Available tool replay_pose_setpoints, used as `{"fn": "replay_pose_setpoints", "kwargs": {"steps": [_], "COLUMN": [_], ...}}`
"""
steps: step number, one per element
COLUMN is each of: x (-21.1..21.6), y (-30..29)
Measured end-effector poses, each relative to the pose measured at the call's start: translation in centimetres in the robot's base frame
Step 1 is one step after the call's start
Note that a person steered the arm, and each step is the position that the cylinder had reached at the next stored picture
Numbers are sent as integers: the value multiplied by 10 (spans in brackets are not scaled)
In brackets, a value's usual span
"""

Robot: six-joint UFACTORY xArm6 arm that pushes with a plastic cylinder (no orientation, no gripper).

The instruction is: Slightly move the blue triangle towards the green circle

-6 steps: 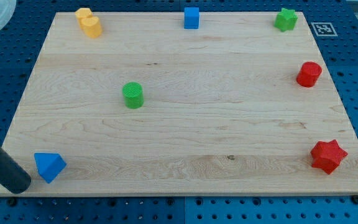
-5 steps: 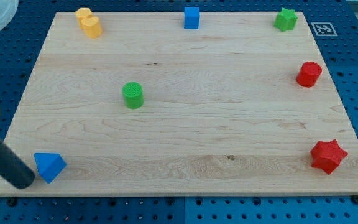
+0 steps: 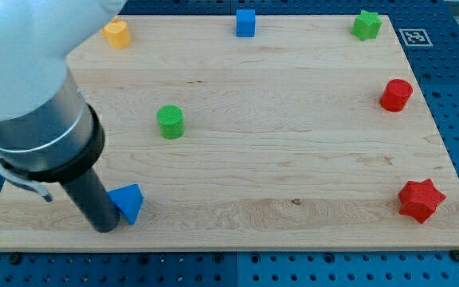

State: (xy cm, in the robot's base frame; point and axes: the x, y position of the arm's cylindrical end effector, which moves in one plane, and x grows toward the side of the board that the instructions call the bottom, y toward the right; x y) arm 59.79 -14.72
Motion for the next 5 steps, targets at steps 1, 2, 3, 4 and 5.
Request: {"fn": "replay_pose_setpoints", "kwargs": {"steps": [1,2,3,4,5], "x": [-6,-32,-53,-38,-39], "y": [34,65,72,73,48]}}
